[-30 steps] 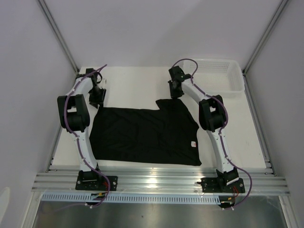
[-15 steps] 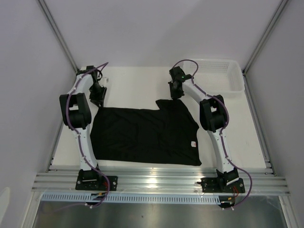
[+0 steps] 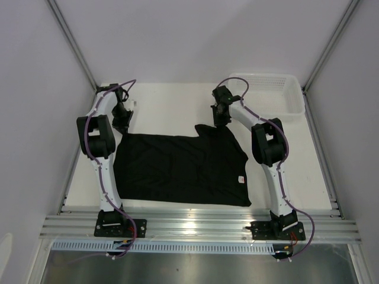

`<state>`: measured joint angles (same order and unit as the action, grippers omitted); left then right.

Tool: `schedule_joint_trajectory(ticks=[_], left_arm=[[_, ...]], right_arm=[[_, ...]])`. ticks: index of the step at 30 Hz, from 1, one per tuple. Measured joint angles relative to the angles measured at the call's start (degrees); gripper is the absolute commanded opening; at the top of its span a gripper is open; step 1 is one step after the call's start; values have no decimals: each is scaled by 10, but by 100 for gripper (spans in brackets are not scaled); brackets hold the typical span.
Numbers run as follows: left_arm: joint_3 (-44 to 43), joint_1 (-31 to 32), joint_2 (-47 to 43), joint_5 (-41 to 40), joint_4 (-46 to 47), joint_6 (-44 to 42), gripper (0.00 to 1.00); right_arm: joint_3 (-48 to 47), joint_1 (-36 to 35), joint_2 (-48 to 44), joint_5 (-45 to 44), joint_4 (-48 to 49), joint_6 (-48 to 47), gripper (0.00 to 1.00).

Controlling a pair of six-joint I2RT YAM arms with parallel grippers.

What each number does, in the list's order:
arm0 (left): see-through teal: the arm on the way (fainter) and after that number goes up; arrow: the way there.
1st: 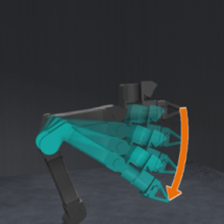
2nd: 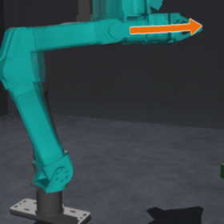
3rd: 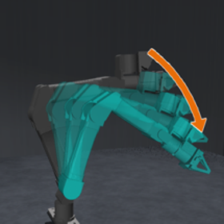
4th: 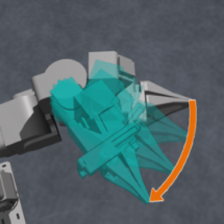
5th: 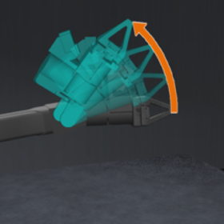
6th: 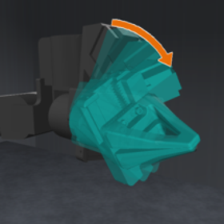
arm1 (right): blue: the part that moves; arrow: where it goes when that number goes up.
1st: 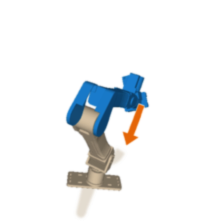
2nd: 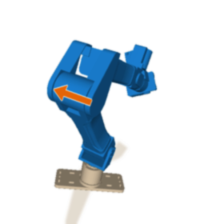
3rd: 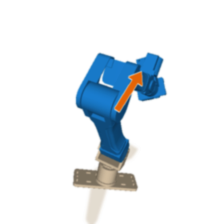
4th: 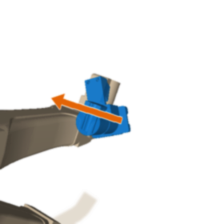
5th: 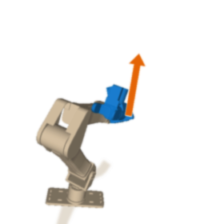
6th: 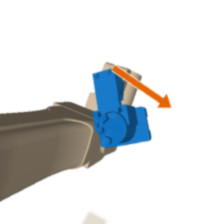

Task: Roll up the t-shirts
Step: Fold the tshirt

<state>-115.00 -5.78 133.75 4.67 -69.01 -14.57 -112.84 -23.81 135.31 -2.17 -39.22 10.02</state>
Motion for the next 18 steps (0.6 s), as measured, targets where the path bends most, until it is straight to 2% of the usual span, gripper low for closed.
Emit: schedule_joint_trajectory(ticks=[4, 10, 18], left_arm=[[22, 0, -10, 3, 22, -5, 1], [113, 0, -91, 17, 74, -33, 1], [162, 0, -165, 39, 104, -66, 1]], right_arm=[[4, 0, -3, 2, 1, 0, 0], [22, -1, -17, 6, 1, 0, 0], [87, -7, -110, 18, 3, 0, 0]])
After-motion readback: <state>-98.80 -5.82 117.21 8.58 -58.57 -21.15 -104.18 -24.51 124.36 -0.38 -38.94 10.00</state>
